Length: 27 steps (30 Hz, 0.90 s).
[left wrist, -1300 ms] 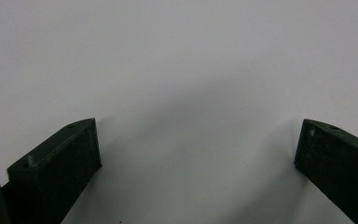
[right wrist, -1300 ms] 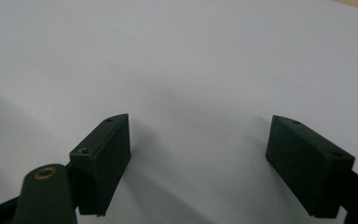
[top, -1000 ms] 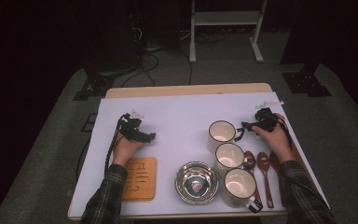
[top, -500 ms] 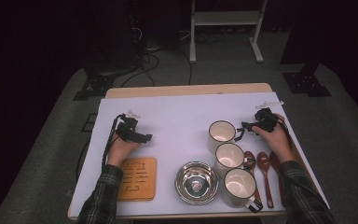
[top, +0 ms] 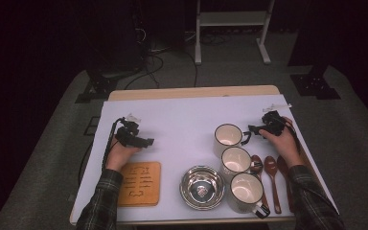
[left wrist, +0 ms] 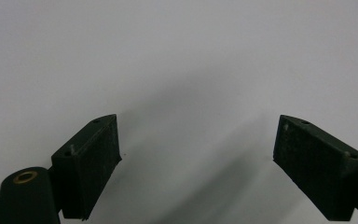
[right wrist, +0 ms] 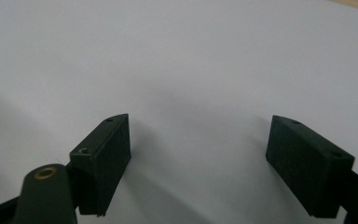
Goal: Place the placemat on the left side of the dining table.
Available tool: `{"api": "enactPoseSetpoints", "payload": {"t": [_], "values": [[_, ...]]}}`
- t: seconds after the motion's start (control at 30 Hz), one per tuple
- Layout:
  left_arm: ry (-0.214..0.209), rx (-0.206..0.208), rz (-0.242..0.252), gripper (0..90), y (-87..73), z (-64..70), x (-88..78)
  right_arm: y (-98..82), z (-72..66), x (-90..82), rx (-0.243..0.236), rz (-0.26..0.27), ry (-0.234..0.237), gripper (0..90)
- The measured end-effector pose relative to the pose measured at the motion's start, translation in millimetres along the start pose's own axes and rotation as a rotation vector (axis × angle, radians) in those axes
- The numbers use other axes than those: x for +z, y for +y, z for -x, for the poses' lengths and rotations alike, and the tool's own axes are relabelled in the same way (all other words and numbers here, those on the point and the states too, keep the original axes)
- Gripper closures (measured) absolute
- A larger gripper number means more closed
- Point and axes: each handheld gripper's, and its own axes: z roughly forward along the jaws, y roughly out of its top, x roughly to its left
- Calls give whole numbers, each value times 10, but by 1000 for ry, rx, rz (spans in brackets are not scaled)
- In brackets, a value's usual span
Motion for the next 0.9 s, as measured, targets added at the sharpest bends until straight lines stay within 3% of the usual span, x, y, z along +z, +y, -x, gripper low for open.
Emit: {"api": "enactPoseSetpoints", "payload": {"t": [0.43,0.47,0.9], "values": [[-19,-10,16,158,-36,58,-158,-1,-3,0,0,1,-1,204],[-20,-15,23,188,-42,67,-173,-1,-3,-1,1,1,-1,203],[-10,-51,36,190,-113,110,-330,-2,-4,-1,0,2,-2,204]]}}
